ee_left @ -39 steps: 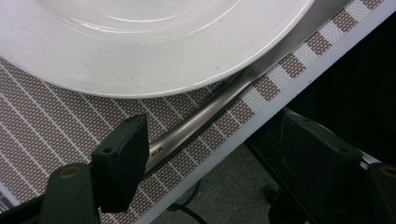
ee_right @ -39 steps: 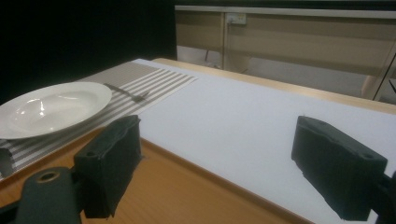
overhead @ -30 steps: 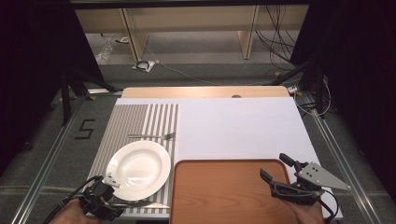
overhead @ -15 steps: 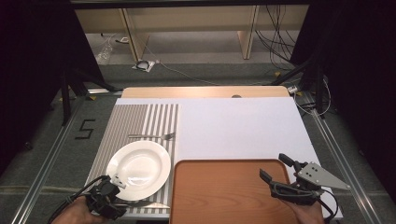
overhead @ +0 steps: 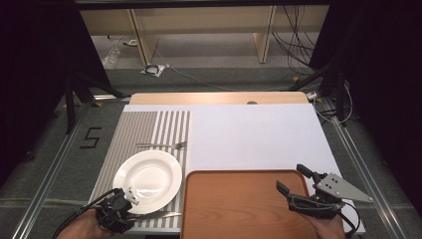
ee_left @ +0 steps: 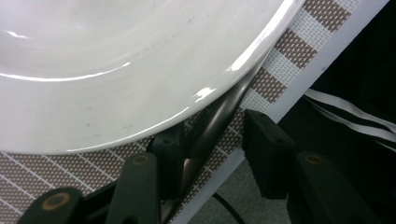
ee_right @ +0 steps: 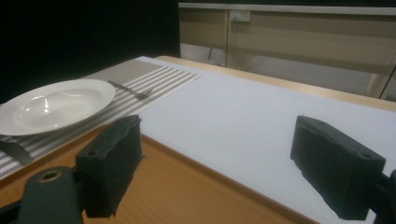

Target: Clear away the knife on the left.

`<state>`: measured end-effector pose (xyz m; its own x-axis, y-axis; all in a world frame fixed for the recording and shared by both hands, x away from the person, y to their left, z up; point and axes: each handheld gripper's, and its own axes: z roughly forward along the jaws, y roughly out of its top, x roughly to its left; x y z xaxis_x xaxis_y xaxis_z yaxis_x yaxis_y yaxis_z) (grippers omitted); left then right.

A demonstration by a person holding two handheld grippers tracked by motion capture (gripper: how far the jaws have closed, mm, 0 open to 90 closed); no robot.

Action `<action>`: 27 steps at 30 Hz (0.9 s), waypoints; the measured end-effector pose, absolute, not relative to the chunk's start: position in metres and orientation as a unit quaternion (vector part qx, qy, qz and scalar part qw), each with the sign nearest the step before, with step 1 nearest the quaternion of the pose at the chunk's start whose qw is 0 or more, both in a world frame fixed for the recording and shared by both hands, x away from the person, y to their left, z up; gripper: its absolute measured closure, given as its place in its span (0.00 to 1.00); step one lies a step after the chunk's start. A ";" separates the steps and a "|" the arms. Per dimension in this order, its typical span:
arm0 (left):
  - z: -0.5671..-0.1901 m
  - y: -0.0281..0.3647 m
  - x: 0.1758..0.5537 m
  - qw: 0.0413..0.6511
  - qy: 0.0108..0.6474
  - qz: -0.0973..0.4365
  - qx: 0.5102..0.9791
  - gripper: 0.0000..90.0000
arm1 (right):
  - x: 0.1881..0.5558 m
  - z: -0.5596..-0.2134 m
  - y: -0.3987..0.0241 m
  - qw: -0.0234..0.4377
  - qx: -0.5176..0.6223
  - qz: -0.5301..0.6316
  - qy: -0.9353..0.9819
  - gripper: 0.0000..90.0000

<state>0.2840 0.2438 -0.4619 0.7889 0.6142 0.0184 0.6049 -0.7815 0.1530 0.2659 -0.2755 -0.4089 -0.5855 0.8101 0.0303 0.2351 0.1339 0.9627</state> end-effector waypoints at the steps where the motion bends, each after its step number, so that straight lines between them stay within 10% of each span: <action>1: -0.462 0.243 0.284 0.066 0.319 0.033 0.945 0.68 | 0.266 -0.409 -0.275 0.264 0.370 0.544 0.705 0.19; 27: -0.459 0.227 0.282 0.022 0.225 0.021 0.974 0.88 | 0.267 -0.410 -0.274 0.255 0.366 0.540 0.713 0.20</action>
<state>0.2819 0.2273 -0.4590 0.8982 0.4385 0.0310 0.4367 -0.8981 0.0515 0.2669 -0.2741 -0.4099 -0.6015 0.7983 0.0310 0.2464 0.1484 0.9578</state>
